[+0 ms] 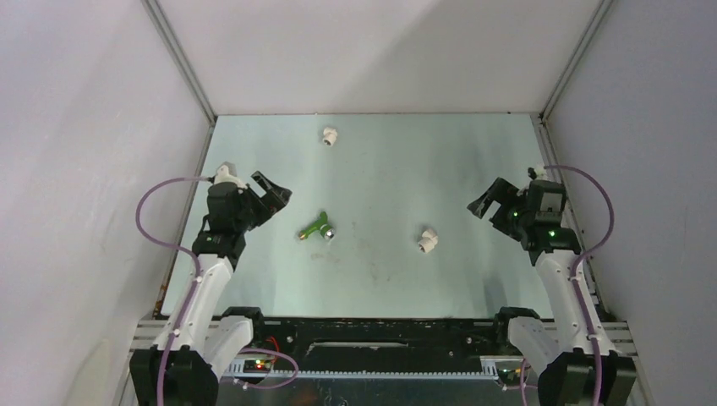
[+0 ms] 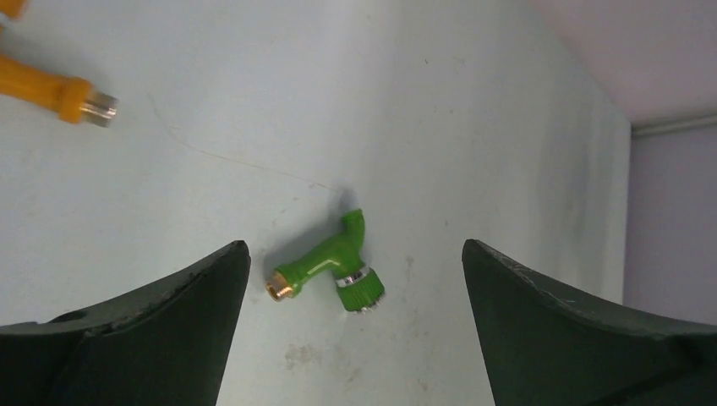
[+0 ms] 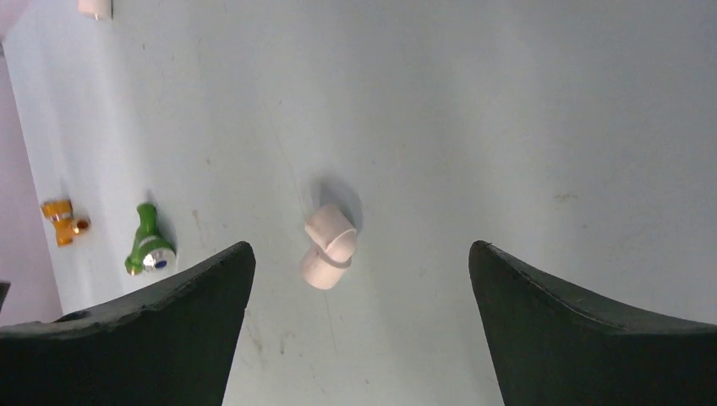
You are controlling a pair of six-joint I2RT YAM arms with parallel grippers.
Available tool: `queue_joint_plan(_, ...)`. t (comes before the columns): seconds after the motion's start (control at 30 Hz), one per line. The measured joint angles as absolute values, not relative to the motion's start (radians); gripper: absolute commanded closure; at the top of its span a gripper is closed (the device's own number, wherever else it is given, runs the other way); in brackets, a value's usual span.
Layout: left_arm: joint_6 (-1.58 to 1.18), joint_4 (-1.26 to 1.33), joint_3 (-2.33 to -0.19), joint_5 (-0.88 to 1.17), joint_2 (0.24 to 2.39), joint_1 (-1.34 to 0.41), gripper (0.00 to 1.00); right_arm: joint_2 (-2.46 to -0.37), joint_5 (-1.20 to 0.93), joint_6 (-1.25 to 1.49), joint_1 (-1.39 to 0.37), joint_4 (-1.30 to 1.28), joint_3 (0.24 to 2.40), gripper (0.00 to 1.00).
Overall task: Install the water faucets
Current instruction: Move the adaptor to the center of the board.
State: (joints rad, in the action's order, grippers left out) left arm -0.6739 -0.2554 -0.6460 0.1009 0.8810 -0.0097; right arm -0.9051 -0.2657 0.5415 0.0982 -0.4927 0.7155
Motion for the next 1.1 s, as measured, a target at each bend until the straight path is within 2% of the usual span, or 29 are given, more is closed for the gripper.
queue_joint_plan(0.23,-0.709,-0.110,-0.575,0.287,0.966,-0.010,0.00,-0.987,-0.284,0.542,0.010,-0.486,0.713,0.00)
queue_joint_plan(0.4,-0.794,0.036,-0.509,0.396,1.051,-0.058,0.08,-1.088,-0.305,0.546,-0.038,-0.463,0.702,0.01)
queue_joint_plan(0.7,-0.903,0.247,-0.517,0.471,1.214,-0.371,0.12,-1.327,-0.355,0.557,-0.136,-0.377,0.698,0.17)
queue_joint_plan(0.8,-0.920,0.282,-0.553,0.476,1.251,-0.443,0.14,-1.382,-0.373,0.569,-0.164,-0.335,0.698,0.25)
queue_joint_plan(0.93,-0.929,0.321,-0.586,0.476,1.276,-0.486,0.14,-1.456,-0.403,0.583,-0.199,-0.269,0.698,0.36)
queue_joint_plan(1.1,-0.933,0.324,-0.587,0.473,1.277,-0.495,0.14,-1.552,-0.448,0.594,-0.286,-0.202,0.715,0.38)
